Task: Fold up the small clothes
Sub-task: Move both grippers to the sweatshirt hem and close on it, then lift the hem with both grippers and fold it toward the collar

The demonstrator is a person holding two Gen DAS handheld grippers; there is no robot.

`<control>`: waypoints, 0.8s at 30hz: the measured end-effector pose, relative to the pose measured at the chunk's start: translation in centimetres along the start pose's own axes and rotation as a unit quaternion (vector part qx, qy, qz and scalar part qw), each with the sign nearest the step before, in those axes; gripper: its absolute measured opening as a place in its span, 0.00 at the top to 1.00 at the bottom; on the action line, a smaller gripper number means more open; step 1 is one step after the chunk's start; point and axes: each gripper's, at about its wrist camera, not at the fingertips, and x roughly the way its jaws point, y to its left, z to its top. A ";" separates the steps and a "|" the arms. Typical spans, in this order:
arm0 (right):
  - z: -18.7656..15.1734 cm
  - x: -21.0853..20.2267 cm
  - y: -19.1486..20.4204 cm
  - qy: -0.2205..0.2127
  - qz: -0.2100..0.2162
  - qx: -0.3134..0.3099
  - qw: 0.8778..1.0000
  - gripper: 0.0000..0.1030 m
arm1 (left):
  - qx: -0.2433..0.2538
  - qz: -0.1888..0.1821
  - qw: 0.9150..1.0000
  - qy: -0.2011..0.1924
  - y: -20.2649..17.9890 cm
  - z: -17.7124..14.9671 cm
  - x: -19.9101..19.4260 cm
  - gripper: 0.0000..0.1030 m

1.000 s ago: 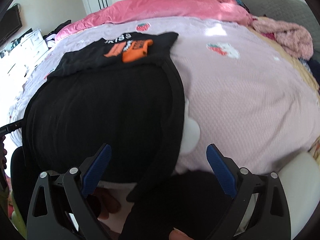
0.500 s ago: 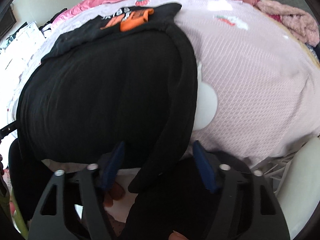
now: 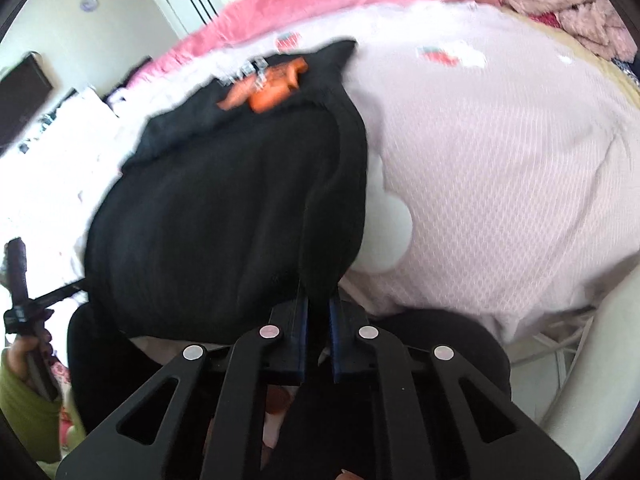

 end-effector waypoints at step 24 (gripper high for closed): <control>8.5 -3.0 -0.1 -0.111 0.060 0.005 0.992 0.93 | -0.020 -0.067 0.992 -0.110 -0.7 7.3 -6.9 0.98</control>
